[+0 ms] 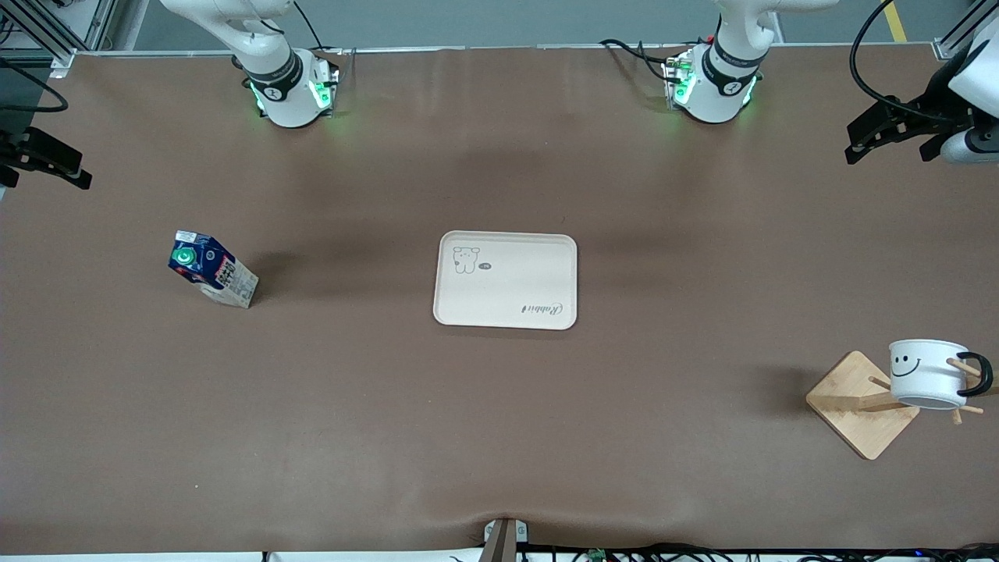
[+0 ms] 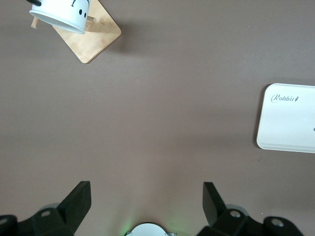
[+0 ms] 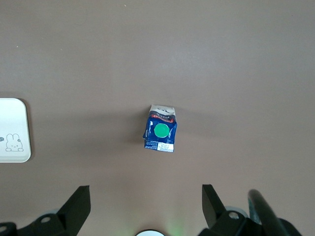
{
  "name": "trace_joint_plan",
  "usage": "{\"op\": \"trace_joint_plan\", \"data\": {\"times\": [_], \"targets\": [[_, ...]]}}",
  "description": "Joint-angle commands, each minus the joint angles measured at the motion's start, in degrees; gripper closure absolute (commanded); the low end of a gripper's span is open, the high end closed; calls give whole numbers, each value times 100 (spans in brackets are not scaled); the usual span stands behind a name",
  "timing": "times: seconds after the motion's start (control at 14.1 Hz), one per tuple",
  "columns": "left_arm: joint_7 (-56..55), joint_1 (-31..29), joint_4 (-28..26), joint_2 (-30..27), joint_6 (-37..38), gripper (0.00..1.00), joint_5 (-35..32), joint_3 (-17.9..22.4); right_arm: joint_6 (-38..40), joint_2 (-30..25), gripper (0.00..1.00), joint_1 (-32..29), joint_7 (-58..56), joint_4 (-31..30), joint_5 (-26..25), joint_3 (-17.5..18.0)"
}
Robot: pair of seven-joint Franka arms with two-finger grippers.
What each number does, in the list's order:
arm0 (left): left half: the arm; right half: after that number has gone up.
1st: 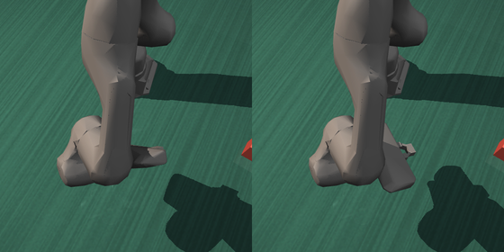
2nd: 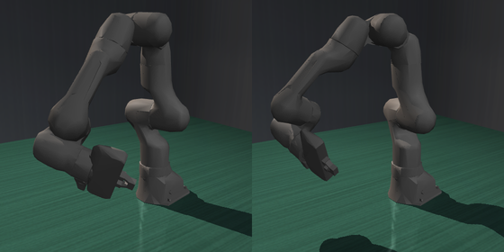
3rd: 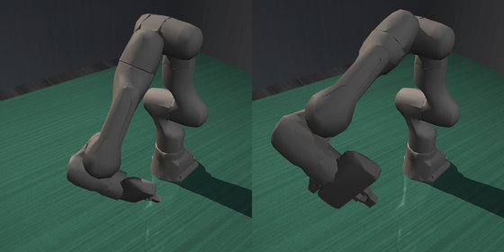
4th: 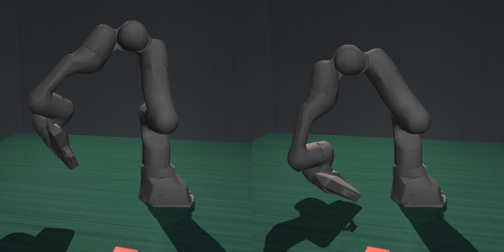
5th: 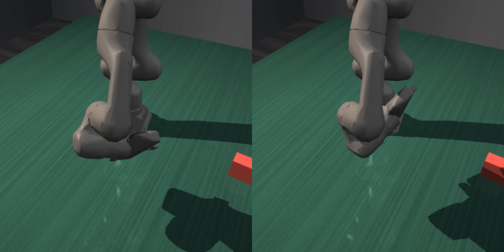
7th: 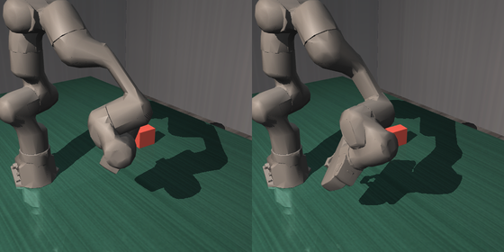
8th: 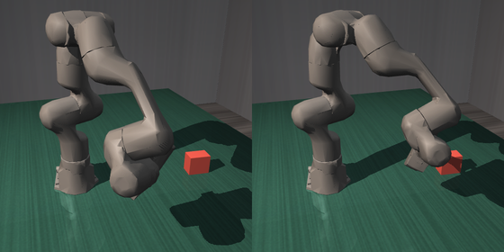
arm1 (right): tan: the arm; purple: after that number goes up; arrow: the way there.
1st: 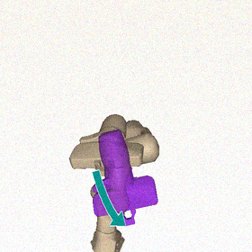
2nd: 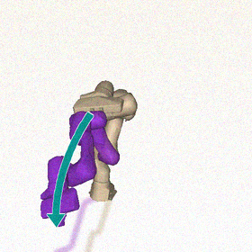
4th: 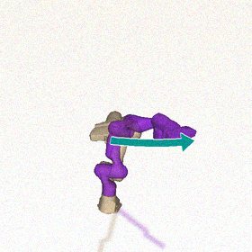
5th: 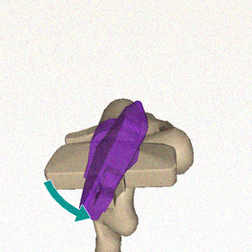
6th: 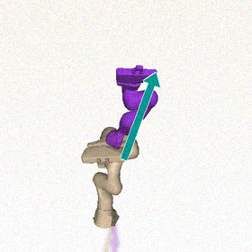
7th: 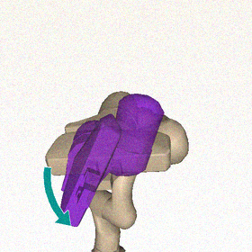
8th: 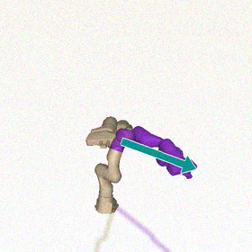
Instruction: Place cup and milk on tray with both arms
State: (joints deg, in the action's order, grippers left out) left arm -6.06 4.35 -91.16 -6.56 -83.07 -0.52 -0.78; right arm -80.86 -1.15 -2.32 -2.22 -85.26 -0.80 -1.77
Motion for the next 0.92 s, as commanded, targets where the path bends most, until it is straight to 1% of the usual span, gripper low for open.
{"op": "trace_joint_plan", "data": {"times": [0.0, 0.28, 0.5, 0.85], "targets": [[-62, -4, 178, 76, 133, 0, -45, -1, 71, 71, 0, -58, 55, 150, 27, 36], [-62, -13, 282, 128, 133, 0, -54, -1, 71, 71, 0, -49, 55, 150, 27, 45], [-35, -39, 590, 348, 133, 0, -387, -10, 71, 71, 0, -58, 55, 150, 27, 36], [-97, -57, 564, 532, 20, 0, -423, -10, 71, 88, 0, -67, 55, 150, 18, 36]]}}
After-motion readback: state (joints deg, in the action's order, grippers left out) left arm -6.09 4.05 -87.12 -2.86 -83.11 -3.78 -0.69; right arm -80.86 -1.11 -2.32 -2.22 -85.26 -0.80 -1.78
